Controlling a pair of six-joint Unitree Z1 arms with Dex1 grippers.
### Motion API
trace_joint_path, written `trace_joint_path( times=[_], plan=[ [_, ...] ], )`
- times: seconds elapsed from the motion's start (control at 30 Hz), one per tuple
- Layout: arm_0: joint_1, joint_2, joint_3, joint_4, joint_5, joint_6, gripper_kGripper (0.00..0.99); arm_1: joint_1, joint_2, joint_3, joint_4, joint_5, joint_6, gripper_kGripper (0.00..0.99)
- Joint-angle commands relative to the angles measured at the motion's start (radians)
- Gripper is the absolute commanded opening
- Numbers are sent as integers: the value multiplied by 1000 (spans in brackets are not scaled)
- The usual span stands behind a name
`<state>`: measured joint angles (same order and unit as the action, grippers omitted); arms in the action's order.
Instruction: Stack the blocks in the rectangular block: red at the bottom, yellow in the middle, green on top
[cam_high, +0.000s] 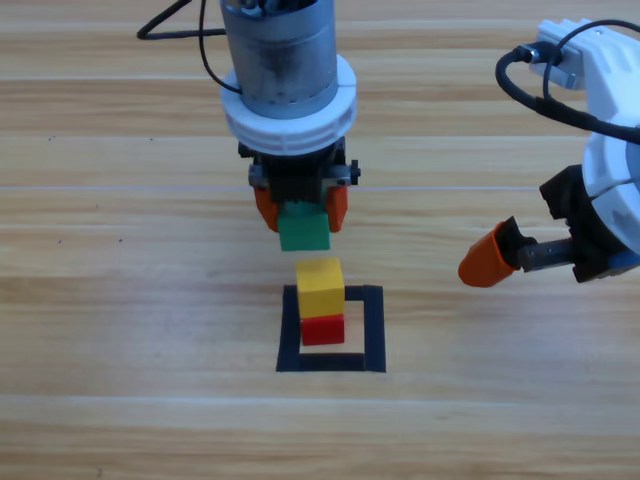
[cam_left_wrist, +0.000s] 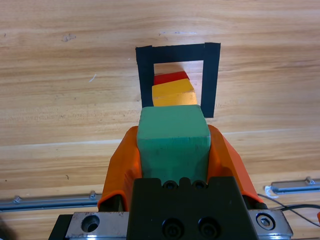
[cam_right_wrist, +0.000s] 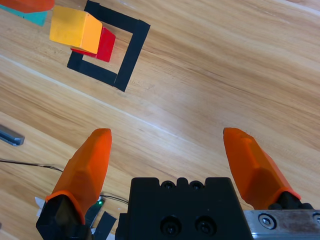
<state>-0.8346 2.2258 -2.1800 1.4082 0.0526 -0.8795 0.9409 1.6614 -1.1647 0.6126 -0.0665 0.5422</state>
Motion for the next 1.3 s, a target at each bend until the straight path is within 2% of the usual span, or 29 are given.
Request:
trace_joint_path(
  times=[0.03, 1.3],
  plan=[
    [-27, 64, 6, 5, 12, 2, 0, -27, -20, 23, -14, -3, 1, 980],
    [-49, 121, -18, 3, 16, -35, 0, -27, -20, 25, -14, 4, 1, 980]
  ],
)
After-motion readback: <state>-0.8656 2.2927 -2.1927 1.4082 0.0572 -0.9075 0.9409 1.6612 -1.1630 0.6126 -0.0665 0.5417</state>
